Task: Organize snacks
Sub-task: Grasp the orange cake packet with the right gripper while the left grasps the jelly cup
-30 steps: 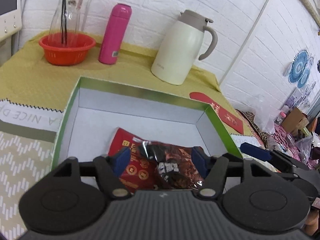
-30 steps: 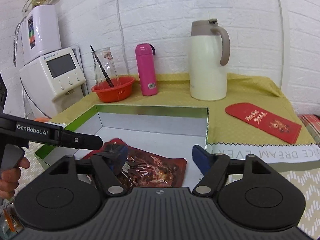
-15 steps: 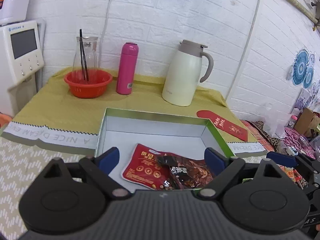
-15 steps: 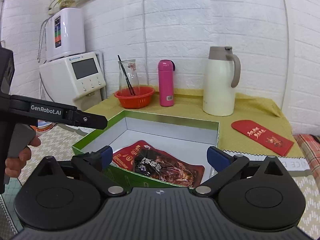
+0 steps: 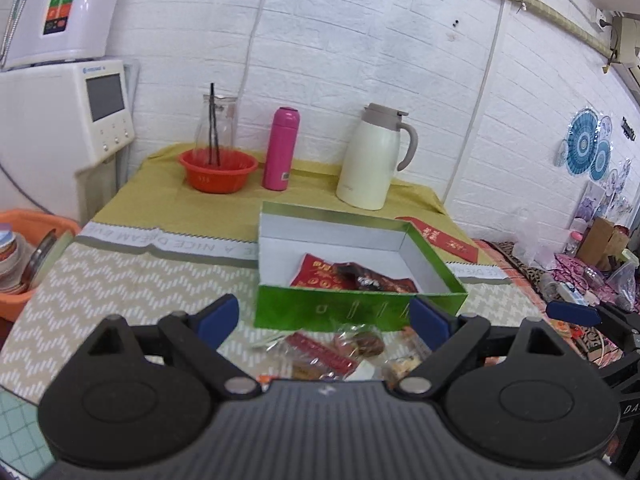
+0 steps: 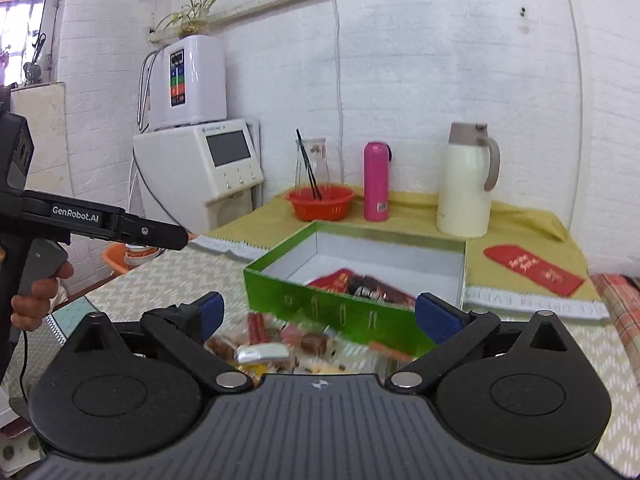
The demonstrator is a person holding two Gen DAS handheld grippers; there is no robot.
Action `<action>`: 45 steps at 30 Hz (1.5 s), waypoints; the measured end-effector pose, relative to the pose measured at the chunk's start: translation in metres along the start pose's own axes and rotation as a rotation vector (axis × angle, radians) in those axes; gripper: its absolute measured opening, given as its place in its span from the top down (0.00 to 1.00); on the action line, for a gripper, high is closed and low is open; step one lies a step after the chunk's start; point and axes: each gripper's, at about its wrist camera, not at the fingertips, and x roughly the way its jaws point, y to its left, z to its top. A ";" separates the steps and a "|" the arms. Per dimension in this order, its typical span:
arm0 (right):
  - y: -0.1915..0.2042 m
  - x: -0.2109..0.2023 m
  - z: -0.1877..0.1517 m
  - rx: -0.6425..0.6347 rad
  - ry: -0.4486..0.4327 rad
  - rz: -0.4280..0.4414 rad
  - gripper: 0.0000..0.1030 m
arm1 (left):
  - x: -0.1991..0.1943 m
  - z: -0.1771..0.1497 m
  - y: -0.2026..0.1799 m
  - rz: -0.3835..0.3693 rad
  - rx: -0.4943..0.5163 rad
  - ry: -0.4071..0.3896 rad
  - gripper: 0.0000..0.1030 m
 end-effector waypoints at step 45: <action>0.032 0.053 -0.091 -0.006 0.244 -0.169 0.09 | 0.072 -0.090 -0.025 -0.152 0.051 0.237 0.30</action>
